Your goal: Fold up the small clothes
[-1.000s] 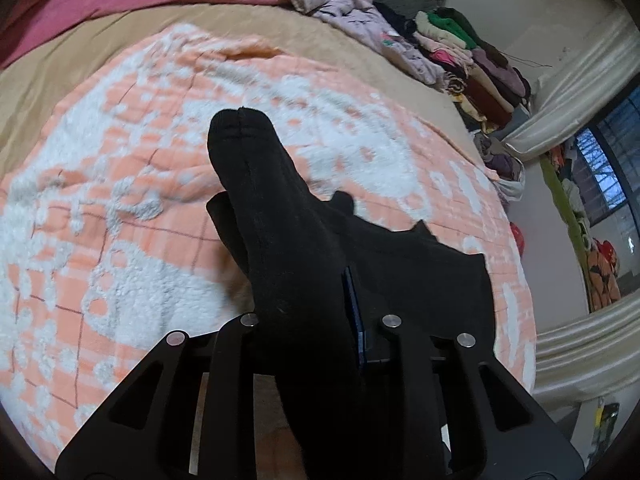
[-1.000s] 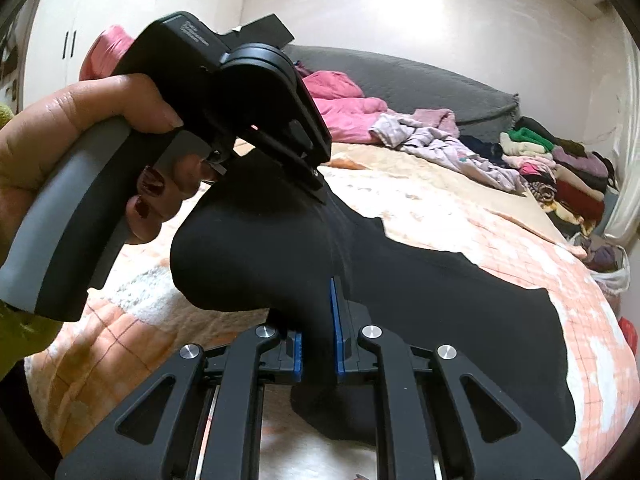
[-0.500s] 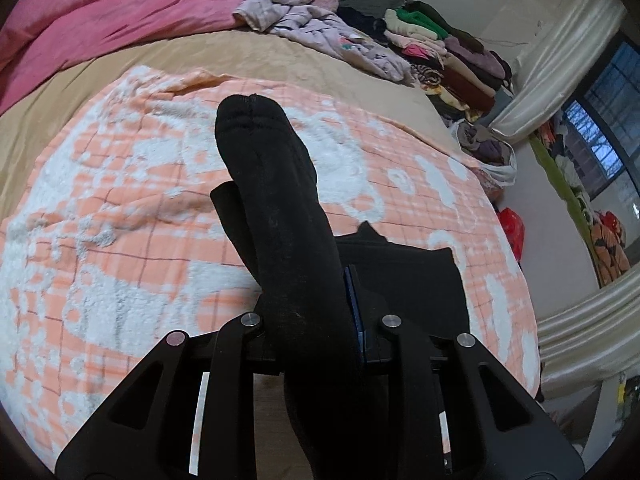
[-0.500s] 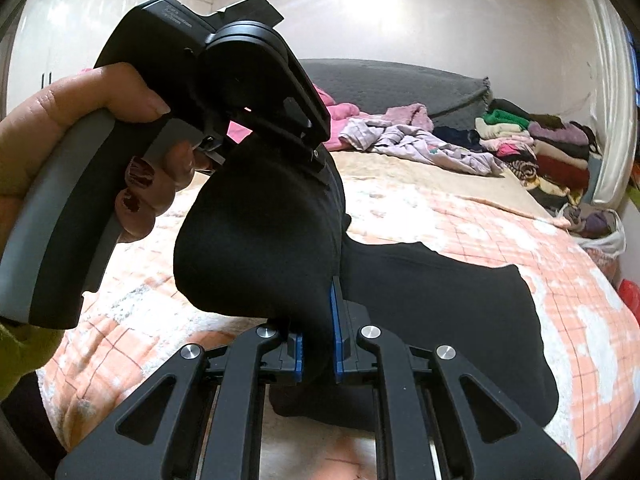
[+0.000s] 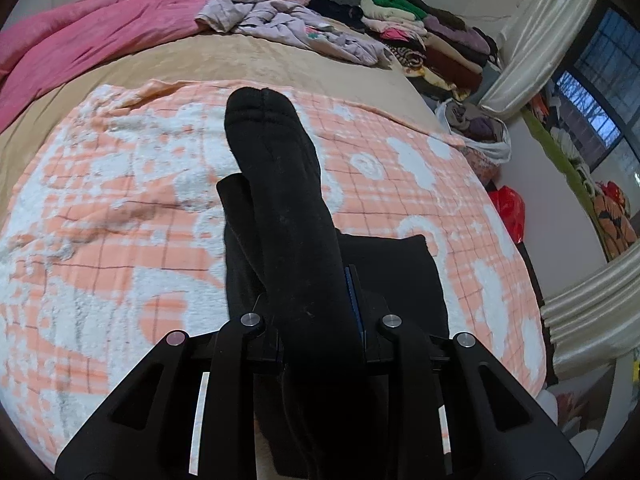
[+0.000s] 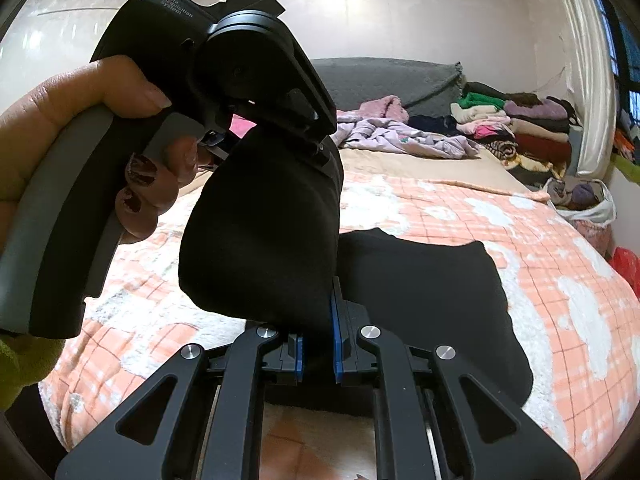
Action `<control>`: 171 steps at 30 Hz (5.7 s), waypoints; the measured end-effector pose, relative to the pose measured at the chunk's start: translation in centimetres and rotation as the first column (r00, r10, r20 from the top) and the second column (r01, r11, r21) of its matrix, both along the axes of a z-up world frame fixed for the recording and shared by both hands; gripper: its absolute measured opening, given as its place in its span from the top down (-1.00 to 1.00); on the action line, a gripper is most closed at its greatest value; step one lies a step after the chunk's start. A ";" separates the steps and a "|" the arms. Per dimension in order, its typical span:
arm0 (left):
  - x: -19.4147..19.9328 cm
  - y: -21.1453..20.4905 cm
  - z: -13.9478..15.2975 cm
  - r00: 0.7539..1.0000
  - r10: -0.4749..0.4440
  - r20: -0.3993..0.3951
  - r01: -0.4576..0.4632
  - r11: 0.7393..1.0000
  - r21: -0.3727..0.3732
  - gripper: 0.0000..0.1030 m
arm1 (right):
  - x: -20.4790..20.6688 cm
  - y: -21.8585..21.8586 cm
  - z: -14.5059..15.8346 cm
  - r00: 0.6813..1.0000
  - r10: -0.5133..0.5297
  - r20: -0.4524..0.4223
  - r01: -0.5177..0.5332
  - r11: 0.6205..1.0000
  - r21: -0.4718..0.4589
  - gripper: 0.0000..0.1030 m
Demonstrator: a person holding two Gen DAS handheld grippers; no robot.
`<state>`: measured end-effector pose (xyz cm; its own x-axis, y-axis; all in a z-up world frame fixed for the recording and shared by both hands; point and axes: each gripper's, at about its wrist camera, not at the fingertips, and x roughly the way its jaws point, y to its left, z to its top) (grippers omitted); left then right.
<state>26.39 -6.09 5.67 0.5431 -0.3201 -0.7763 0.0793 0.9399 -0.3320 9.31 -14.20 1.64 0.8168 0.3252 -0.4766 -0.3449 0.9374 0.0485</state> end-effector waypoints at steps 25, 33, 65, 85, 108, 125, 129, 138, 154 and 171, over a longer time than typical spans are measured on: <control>2.7 -10.2 -4.3 0.992 -0.100 -0.083 0.108 0.989 0.102 0.62 | 1.5 -6.5 -3.5 0.983 -0.098 -0.155 0.118 0.986 0.121 0.82; 3.2 -11.8 -5.3 0.989 -0.112 -0.101 0.125 0.983 0.132 0.56 | 1.5 -7.5 -4.3 0.977 -0.101 -0.187 0.133 0.978 0.163 0.81; 1.9 -13.4 -3.6 0.980 -0.197 -0.011 0.197 0.980 -0.001 -0.39 | 3.5 -11.8 -5.8 0.950 -0.113 -0.292 0.201 0.935 0.293 0.76; -0.7 -0.5 -7.2 0.998 0.055 -0.001 -0.054 0.993 0.105 -0.39 | 8.8 -15.0 -3.5 0.906 0.051 -0.419 0.185 0.844 0.504 -0.59; -1.6 -3.2 -6.4 0.999 -0.030 0.014 0.028 0.993 0.110 -0.16 | 13.0 -15.0 -2.1 0.923 0.056 -0.382 0.073 0.946 0.316 0.62; -2.1 -3.6 -8.1 0.999 -0.037 -0.014 0.038 0.991 0.129 -0.21 | 11.1 -17.4 -4.9 0.900 -0.036 -0.435 0.187 0.933 0.309 0.03; -2.6 -3.5 -8.1 0.999 -0.039 -0.014 0.040 0.992 0.120 -0.21 | 10.4 -17.3 -4.8 0.895 -0.073 -0.440 0.203 0.945 0.256 -0.18; -4.7 -3.2 -8.2 0.999 -0.047 -0.015 0.048 0.995 0.083 -0.26 | 9.2 -17.6 -5.7 0.875 -0.014 -0.484 0.179 0.938 0.296 -0.22; -5.6 -3.3 -8.2 0.998 -0.061 -0.010 0.061 0.995 0.073 -0.04 | 7.6 -16.9 -4.9 0.887 -0.069 -0.456 0.207 0.943 0.260 -0.32; -8.9 -1.8 -4.6 0.996 -0.051 0.073 0.046 0.996 0.071 -0.64 | 2.1 -17.1 0.4 0.936 -0.255 -0.242 0.294 0.945 0.141 -0.91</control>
<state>17.47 -7.88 1.10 0.5855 -0.2940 -0.7554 0.1471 0.9550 -0.2577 11.44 -31.25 2.01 0.7686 0.1957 -0.6091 -0.0378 0.9643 0.2622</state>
